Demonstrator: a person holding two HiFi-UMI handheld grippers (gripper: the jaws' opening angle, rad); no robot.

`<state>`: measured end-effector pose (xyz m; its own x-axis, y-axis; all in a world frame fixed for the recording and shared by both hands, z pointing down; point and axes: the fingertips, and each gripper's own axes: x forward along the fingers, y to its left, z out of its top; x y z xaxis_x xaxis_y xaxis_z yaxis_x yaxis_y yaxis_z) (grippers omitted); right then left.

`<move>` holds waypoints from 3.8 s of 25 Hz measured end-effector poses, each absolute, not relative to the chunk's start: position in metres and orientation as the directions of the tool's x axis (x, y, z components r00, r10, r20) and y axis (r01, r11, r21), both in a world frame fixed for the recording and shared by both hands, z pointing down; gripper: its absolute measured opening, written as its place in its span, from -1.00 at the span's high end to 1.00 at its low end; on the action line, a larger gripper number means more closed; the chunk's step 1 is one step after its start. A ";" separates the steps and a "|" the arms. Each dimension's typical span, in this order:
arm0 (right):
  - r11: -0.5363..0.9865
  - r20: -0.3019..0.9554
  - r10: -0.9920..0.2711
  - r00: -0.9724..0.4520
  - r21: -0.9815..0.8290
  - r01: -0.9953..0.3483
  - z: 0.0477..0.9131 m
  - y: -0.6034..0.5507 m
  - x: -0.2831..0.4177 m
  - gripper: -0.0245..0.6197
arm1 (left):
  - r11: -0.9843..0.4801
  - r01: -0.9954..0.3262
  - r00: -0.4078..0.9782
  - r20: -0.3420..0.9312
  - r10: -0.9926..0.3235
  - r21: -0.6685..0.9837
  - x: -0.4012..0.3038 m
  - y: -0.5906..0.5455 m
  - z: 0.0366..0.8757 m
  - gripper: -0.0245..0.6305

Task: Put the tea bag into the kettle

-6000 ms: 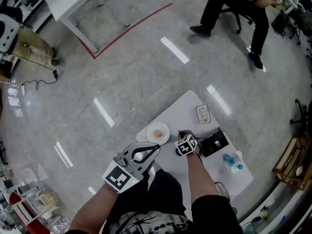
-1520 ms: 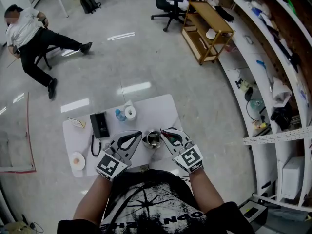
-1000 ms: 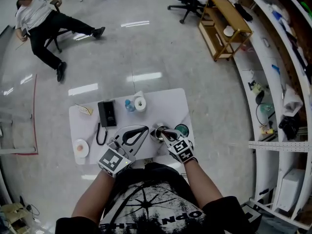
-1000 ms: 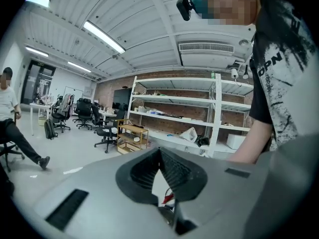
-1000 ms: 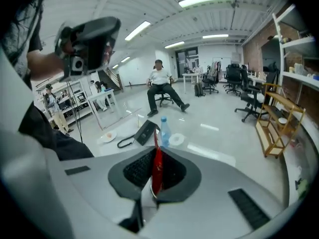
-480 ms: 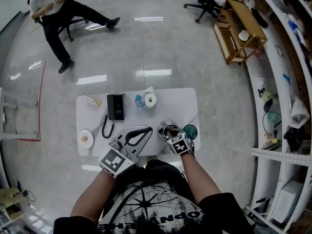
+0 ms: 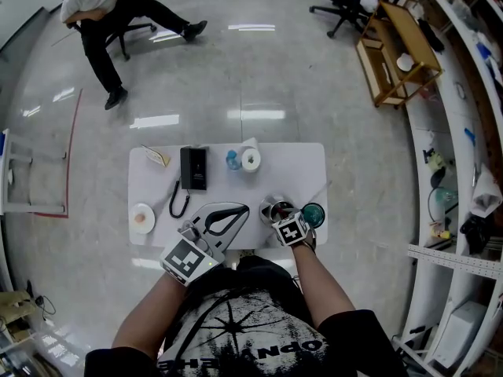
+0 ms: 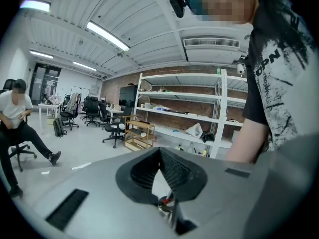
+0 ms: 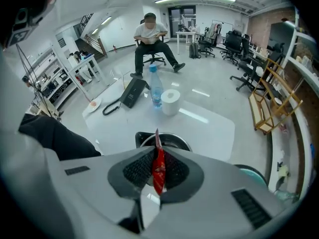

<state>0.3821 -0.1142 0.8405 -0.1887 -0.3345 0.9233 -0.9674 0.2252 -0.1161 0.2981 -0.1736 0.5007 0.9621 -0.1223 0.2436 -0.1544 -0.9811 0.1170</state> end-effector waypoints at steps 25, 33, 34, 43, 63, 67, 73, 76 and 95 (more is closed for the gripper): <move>0.404 0.944 -0.310 -0.117 0.019 -0.915 0.852 -0.110 0.376 0.20 | -0.985 -0.142 0.958 0.263 -0.112 0.097 0.296 -0.173 0.503 0.91; 0.377 0.943 -0.304 -0.133 -0.009 -0.926 0.850 -0.109 0.377 0.20 | -0.984 -0.149 0.958 0.262 -0.119 0.098 0.294 -0.171 0.503 0.91; 0.372 0.942 -0.308 -0.134 -0.010 -0.928 0.849 -0.109 0.377 0.20 | -0.984 -0.149 0.958 0.262 -0.119 0.095 0.294 -0.170 0.502 0.91; 0.380 0.894 -0.423 -0.148 0.026 -0.924 0.814 -0.125 0.378 0.60 | -0.984 -0.164 0.959 0.245 -0.142 0.071 0.292 -0.170 0.494 0.91; 0.616 0.434 -0.728 -0.530 0.075 -0.785 0.576 -0.202 0.255 0.89 | -0.913 -0.404 0.913 0.094 -0.398 0.058 0.179 -0.201 0.454 0.91; 0.667 0.344 -0.720 -0.603 0.105 -0.738 0.528 -0.216 0.206 0.89 | -0.884 -0.465 0.884 0.084 -0.460 0.043 0.131 -0.198 0.452 0.91; 0.742 0.230 -0.669 -0.707 0.148 -0.654 0.473 -0.219 0.129 0.89 | -0.819 -0.574 0.818 0.054 -0.572 0.014 0.051 -0.197 0.435 0.91; 0.780 0.219 -0.626 -0.748 0.168 -0.603 0.462 -0.218 0.085 0.89 | -0.776 -0.630 0.777 0.039 -0.628 0.036 0.004 -0.194 0.428 0.91; 0.892 0.063 -0.444 -0.894 0.123 -0.434 0.424 -0.205 -0.057 0.90 | -0.617 -0.786 0.616 0.037 -0.787 -0.046 -0.142 -0.160 0.411 0.91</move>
